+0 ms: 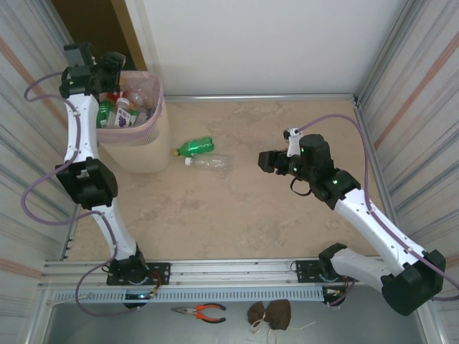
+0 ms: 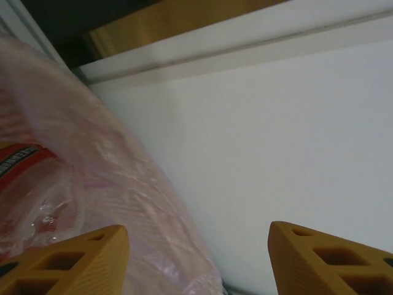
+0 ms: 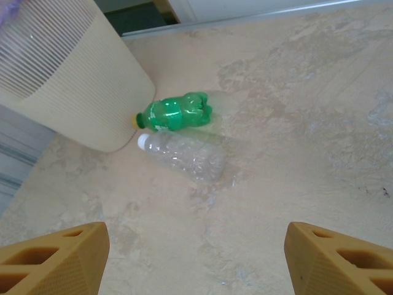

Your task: Put the plastic bottles in the bin

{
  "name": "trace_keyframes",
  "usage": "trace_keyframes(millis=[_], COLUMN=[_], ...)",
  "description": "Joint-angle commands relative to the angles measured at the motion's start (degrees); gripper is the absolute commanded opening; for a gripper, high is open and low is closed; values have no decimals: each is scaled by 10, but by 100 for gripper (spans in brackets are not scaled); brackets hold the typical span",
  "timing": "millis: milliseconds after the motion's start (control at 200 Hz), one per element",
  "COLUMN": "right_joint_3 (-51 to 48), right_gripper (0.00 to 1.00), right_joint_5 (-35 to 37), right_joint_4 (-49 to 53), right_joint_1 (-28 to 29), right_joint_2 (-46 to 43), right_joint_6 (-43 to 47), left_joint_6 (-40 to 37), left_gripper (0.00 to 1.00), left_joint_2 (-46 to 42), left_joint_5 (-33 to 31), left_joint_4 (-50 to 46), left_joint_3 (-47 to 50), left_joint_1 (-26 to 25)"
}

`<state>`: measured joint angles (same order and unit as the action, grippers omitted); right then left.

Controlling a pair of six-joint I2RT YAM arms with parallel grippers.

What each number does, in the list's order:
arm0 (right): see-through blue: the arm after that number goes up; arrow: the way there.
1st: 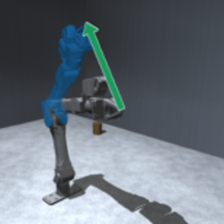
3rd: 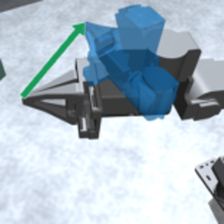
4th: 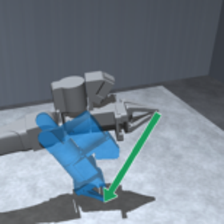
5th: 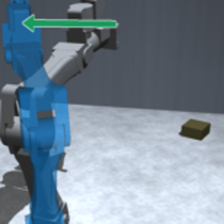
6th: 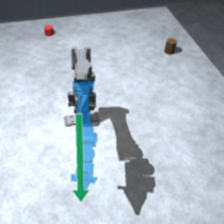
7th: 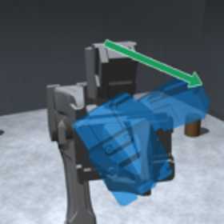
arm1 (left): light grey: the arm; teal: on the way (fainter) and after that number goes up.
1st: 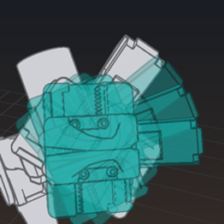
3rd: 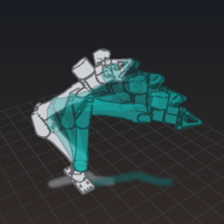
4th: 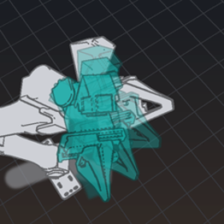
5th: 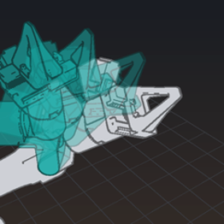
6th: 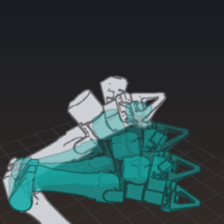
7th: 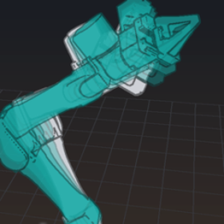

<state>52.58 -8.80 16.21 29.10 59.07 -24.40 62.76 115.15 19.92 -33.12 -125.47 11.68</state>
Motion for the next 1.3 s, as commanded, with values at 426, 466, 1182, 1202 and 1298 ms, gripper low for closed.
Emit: trace_keyframes(millis=[426,466,1182,1202,1298], right_joint_3=[6,7,117,123,160], right_gripper=[74,74,76,76,78], right_joint_5=[6,5,-65,-65,-71], right_joint_4=[9,9,-2,1,32], right_joint_1=[-5,-5,3,7,28], right_joint_2=[-19,-15,237,245,302], right_joint_6=[13,16,329,347,441], left_joint_6=[-59,-70,-442,-450,-471], left_gripper=[67,68,71,71,71], left_joint_2=[-10,-19,-354,-365,-420], left_joint_5=[53,59,111,112,108], left_joint_4=[-47,-45,-12,-12,-7], left_joint_3=[-37,-37,272,286,357], left_joint_1=[3,2,-84,-86,-87])
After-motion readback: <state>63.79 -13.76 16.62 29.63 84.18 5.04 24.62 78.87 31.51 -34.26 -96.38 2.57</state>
